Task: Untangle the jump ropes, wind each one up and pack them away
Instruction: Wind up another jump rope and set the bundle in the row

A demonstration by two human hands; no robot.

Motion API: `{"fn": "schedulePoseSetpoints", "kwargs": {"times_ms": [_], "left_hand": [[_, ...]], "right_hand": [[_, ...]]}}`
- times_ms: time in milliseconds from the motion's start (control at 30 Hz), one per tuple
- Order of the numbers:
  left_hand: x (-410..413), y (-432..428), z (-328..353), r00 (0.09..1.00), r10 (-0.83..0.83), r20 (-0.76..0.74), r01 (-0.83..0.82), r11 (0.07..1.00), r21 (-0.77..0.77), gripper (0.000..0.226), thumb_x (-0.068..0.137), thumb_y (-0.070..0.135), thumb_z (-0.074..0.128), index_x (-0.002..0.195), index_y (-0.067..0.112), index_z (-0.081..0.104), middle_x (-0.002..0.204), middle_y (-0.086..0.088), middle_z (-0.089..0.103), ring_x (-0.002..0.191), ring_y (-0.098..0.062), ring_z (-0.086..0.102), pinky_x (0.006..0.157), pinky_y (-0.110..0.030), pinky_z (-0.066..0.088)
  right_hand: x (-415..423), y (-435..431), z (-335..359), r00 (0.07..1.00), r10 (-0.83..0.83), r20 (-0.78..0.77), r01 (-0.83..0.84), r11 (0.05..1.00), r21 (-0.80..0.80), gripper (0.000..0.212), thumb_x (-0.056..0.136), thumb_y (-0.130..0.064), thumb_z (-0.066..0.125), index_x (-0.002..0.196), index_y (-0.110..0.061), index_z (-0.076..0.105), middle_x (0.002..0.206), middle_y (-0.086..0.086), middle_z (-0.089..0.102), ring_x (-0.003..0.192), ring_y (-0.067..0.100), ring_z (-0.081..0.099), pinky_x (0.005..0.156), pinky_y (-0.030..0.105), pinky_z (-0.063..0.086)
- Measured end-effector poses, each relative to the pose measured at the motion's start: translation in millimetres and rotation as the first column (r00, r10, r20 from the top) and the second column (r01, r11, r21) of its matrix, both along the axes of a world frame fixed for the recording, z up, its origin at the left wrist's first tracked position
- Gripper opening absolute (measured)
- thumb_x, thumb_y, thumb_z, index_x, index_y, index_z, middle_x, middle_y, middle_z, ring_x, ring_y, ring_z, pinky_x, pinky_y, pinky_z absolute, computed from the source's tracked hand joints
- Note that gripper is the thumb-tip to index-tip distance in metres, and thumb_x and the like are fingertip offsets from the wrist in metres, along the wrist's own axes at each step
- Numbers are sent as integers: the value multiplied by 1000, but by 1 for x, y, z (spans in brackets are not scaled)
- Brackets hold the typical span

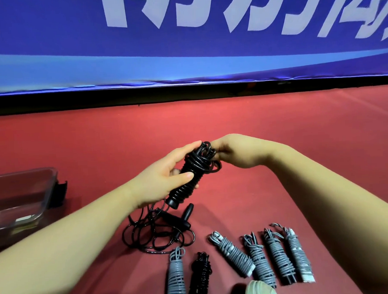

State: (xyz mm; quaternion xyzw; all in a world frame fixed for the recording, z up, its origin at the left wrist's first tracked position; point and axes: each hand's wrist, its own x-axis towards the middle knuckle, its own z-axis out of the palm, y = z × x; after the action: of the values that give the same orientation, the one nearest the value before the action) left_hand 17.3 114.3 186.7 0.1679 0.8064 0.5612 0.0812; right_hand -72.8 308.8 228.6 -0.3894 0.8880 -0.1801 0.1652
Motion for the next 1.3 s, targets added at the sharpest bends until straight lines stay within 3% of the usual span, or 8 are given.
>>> {"fn": "schedulePoseSetpoints", "kwargs": {"times_ms": [100, 200, 367, 567, 667, 833, 1067, 1300], "left_hand": [[-2, -4, 5, 1000, -15, 9, 15, 1000, -7, 62, 95, 10, 53, 126, 60, 33, 105, 10, 65, 86, -33, 64, 69, -24, 55], [-3, -5, 13, 999, -21, -24, 21, 999, -30, 63, 95, 6, 52, 127, 57, 32, 122, 18, 57, 93, -31, 64, 80, -27, 55], [-4, -4, 23, 997, -31, -67, 24, 995, -101, 62, 95, 7, 50, 127, 57, 32, 120, 21, 54, 94, -21, 66, 83, -31, 55], [-3, -6, 25, 991, 4, -131, -48, 940, -338, 60, 92, 7, 52, 136, 43, 34, 120, 24, 49, 89, 15, 52, 83, -2, 34], [-3, -8, 19, 991, 28, -131, -84, 892, -445, 60, 92, 10, 53, 143, 33, 32, 133, 17, 44, 116, 2, 46, 89, -4, 28], [-4, -8, 10, 991, 115, -73, -136, 893, -429, 59, 94, 16, 53, 146, 31, 28, 148, 8, 38, 132, -14, 40, 102, -20, 28], [-5, 3, 3, 977, 214, -6, -203, 913, -353, 53, 96, 15, 49, 143, 34, 34, 125, 3, 56, 86, -15, 62, 73, -20, 46], [-13, 19, 9, 965, 234, -115, -260, 894, -365, 53, 96, 14, 45, 145, 30, 32, 121, -1, 55, 85, -17, 54, 74, -25, 41]], "right_hand": [[0, 5, -6, 988, -105, 117, 132, 958, -256, 9, 91, -10, 58, 97, -15, 63, 86, -7, 63, 78, -2, 53, 74, 8, 40], [1, 7, -7, 939, -169, 300, 295, 843, -450, 23, 85, 2, 62, 86, -17, 49, 71, -2, 61, 63, 4, 52, 61, 16, 39], [6, 2, -6, 918, -162, 363, 335, 806, -488, 26, 83, 7, 61, 77, -15, 50, 71, 2, 58, 63, 4, 55, 65, 14, 42], [13, 5, 2, 845, -136, 517, 407, 790, -458, 32, 86, 16, 51, 86, -16, 46, 64, -4, 64, 56, 3, 54, 56, 12, 40], [15, 4, 1, 776, -103, 623, 471, 752, -462, 32, 88, 13, 49, 92, -18, 45, 75, 6, 64, 68, 17, 53, 63, 20, 45], [22, -10, -8, 902, -217, 374, 362, 851, -381, 13, 89, -8, 60, 87, -20, 57, 87, 12, 65, 74, 14, 54, 74, 25, 46], [19, -26, -22, 900, -296, -320, 285, 955, -81, 19, 92, -31, 56, 102, -16, 63, 113, -1, 42, 108, 20, 40, 89, 32, 31], [15, -31, -23, 819, -568, 83, 541, 715, -444, 16, 98, -21, 43, 88, -11, 53, 71, -4, 53, 60, 6, 48, 50, 16, 35]]}}
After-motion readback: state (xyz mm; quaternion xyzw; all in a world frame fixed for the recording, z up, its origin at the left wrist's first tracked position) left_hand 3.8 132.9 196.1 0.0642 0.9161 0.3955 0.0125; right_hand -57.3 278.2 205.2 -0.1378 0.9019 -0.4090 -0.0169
